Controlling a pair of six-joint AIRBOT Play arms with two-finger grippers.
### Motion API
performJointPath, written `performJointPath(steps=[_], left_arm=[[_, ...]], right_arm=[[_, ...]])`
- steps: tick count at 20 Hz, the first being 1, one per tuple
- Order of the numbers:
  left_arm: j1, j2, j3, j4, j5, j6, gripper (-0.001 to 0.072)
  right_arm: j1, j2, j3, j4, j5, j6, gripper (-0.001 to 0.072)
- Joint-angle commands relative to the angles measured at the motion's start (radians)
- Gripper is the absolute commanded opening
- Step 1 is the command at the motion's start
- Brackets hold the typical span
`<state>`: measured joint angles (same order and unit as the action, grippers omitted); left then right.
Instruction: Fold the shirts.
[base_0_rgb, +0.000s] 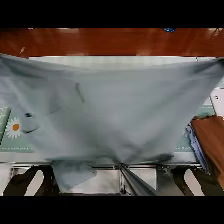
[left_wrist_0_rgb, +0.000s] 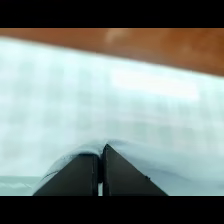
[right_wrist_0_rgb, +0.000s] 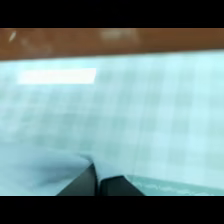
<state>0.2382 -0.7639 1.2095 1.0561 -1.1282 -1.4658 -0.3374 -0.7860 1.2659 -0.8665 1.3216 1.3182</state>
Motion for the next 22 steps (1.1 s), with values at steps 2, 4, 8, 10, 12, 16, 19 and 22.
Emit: performJointPath(steps=[2,4,8,10,12,16,19,22], left_arm=[[-0.029,-0.348,-0.097,-0.177,0.196,0.097,0.0023],[-0.040,-0.510,-0.062,-0.178,0.288,0.097,0.0023],[-0.039,-0.768,0.090,-0.179,0.294,0.087,0.0023],[-0.039,-0.834,0.156,-0.178,0.282,0.085,0.0023],[-0.039,-0.864,0.196,-0.178,0.279,0.085,0.0023],[-0.027,-0.863,0.249,-0.175,0.119,0.154,0.0024],[0.008,-0.843,0.257,-0.150,-0.090,0.209,0.0023],[0.024,-0.835,0.216,0.004,-0.220,0.202,0.0023]], right_arm=[[0.133,-0.312,-0.119,0.057,-0.268,-0.082,0.0025],[0.189,-0.481,-0.072,0.088,-0.414,-0.086,0.0025],[0.209,-0.789,0.120,0.108,-0.483,-0.034,0.0025],[0.201,-0.884,0.208,0.107,-0.441,0.005,0.0025],[0.201,-0.943,0.271,0.099,-0.401,0.009,0.0025],[0.191,-0.946,0.284,0.085,-0.292,0.007,0.0025],[0.142,-0.909,0.284,0.004,-0.138,0.006,0.0025],[0.108,-0.892,0.278,-0.089,0.003,0.005,0.0025]])
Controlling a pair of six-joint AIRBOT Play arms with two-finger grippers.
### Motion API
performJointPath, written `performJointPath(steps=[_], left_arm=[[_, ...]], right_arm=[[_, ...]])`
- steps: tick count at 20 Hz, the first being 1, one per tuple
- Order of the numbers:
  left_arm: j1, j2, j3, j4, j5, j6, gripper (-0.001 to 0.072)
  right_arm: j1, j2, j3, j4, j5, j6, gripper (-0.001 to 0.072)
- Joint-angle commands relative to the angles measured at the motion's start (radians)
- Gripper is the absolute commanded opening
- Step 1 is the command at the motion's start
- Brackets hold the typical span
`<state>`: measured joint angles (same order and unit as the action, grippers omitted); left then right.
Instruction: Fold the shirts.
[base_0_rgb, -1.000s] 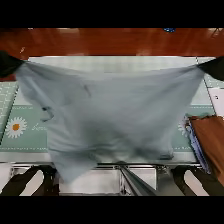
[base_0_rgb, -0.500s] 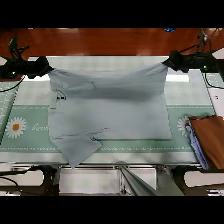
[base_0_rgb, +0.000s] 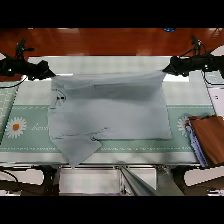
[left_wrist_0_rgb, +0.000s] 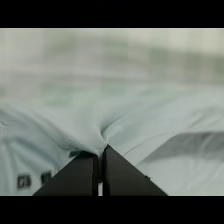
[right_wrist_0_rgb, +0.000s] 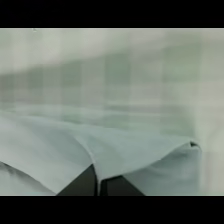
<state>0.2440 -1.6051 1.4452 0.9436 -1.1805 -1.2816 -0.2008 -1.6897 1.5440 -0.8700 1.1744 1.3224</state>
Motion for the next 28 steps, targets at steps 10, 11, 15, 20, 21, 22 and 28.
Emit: performJointPath(steps=[10,11,15,20,21,22,28], left_arm=[[0.032,0.029,-0.235,0.157,-0.111,0.013,0.0024],[0.032,0.028,-0.235,0.156,-0.109,0.013,0.0023],[0.031,0.028,-0.235,0.156,-0.096,0.007,0.0024],[0.029,0.037,-0.235,0.164,-0.150,-0.174,0.0510],[0.039,0.058,-0.241,0.164,-0.159,-0.193,0.0510],[0.055,0.101,-0.254,0.168,-0.159,-0.194,0.0510],[0.317,0.486,-0.633,0.220,-0.130,-0.193,0.0510]], right_arm=[[-0.033,0.012,-0.242,-0.151,0.113,0.002,0.0025],[-0.032,0.011,-0.243,-0.150,0.104,0.002,0.0025],[-0.032,0.010,-0.243,-0.141,0.074,0.009,0.0025],[-0.038,0.015,-0.243,-0.127,0.146,0.130,0.0419],[-0.049,0.024,-0.243,-0.126,0.223,0.146,0.0419],[-0.067,0.045,-0.243,-0.140,0.297,0.146,0.0417],[-0.160,0.449,-0.584,-0.093,0.097,0.072,0.0412]])
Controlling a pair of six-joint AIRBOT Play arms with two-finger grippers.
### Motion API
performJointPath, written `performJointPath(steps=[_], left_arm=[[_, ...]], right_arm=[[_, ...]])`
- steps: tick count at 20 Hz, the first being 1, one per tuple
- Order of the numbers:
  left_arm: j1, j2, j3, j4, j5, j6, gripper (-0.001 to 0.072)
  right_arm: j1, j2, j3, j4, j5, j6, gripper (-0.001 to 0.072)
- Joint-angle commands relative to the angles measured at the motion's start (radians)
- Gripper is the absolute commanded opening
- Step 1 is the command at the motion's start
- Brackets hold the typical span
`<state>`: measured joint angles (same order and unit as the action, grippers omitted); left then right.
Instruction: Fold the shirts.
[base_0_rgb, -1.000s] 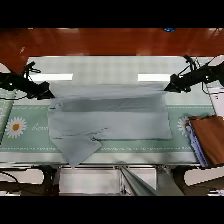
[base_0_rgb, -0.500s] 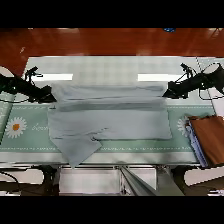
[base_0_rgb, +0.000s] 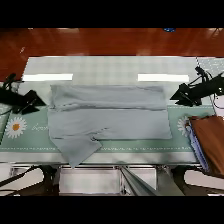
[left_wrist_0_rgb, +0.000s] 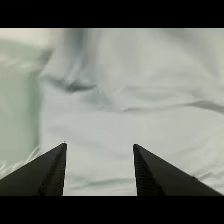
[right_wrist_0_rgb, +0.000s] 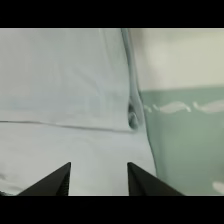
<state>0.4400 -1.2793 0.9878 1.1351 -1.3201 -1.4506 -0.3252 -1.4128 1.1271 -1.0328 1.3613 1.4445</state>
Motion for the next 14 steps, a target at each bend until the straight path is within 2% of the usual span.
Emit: performJointPath(steps=[1,3,5,8,14], left_arm=[[0.187,0.225,-0.272,0.013,0.018,-0.041,0.0510],[0.248,0.321,-0.451,-0.095,0.054,-0.047,0.0510],[0.230,0.356,-0.582,-0.138,0.057,-0.046,0.0509],[0.223,0.359,-0.647,-0.104,0.033,0.003,0.0509],[0.199,0.352,-0.647,-0.108,0.024,-0.002,0.0509]], right_arm=[[-0.035,0.256,-0.269,0.140,-0.132,-0.093,0.0412],[-0.027,0.403,-0.454,0.302,-0.202,-0.169,0.0412],[-0.027,0.500,-0.569,0.402,-0.211,-0.224,0.0412],[-0.027,0.594,-0.641,0.415,-0.185,-0.240,0.0412],[-0.027,0.619,-0.643,0.425,-0.173,-0.242,0.0412]])
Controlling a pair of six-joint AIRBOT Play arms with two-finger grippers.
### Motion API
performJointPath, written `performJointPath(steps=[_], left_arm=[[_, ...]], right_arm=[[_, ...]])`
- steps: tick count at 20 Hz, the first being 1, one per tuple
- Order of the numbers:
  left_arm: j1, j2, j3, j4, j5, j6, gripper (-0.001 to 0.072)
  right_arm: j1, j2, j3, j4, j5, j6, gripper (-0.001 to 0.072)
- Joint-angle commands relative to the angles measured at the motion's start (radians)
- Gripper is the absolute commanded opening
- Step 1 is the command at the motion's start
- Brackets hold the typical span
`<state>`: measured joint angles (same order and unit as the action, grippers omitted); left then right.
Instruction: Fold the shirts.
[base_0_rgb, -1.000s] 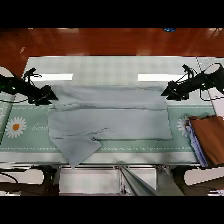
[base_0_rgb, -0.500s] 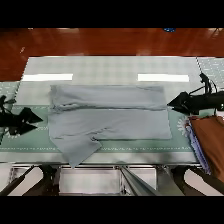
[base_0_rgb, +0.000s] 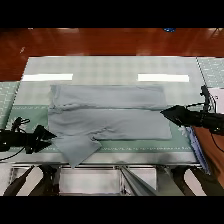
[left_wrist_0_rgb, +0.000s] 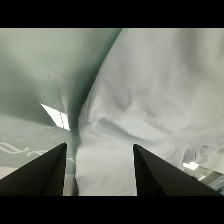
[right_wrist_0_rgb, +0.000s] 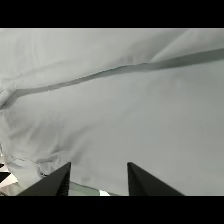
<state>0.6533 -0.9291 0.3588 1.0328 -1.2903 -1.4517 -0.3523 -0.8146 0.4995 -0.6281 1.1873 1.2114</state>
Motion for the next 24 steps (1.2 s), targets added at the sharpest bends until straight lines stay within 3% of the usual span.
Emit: performJointPath(steps=[1,8,9,10,11,14,16,19,24], left_arm=[[-0.042,0.001,-0.026,-0.013,0.000,-0.017,0.0509],[-0.296,-0.057,-0.032,-0.040,0.079,-0.048,0.0489],[-0.312,-0.069,-0.032,-0.043,0.079,-0.031,0.0394],[-0.319,-0.075,-0.032,-0.043,0.078,-0.017,0.0132],[-0.319,-0.074,-0.032,-0.048,0.079,0.003,0.0023],[-0.316,-0.073,-0.019,-0.051,0.072,0.030,0.0023],[-0.316,-0.072,-0.012,-0.075,0.078,0.052,0.0023],[-0.316,-0.073,-0.012,-0.138,0.079,0.079,0.0023],[-0.316,-0.073,-0.013,-0.151,0.102,0.088,0.0023]], right_arm=[[0.000,0.021,-0.016,0.020,0.001,-0.009,0.0412],[-0.015,0.021,-0.014,0.040,-0.055,-0.001,0.0412],[-0.051,0.021,-0.014,0.011,-0.089,0.024,0.0412],[-0.108,0.021,-0.014,-0.038,-0.107,0.067,0.0412],[-0.172,0.021,-0.014,-0.095,-0.105,0.099,0.0412],[-0.339,0.021,-0.018,-0.388,0.035,0.161,0.0412],[-0.354,0.021,-0.045,-0.498,0.091,0.222,0.0412],[-0.322,0.018,-0.104,-0.486,0.157,0.206,0.0412],[-0.317,-0.091,-0.121,-0.420,0.145,0.165,0.0412]])
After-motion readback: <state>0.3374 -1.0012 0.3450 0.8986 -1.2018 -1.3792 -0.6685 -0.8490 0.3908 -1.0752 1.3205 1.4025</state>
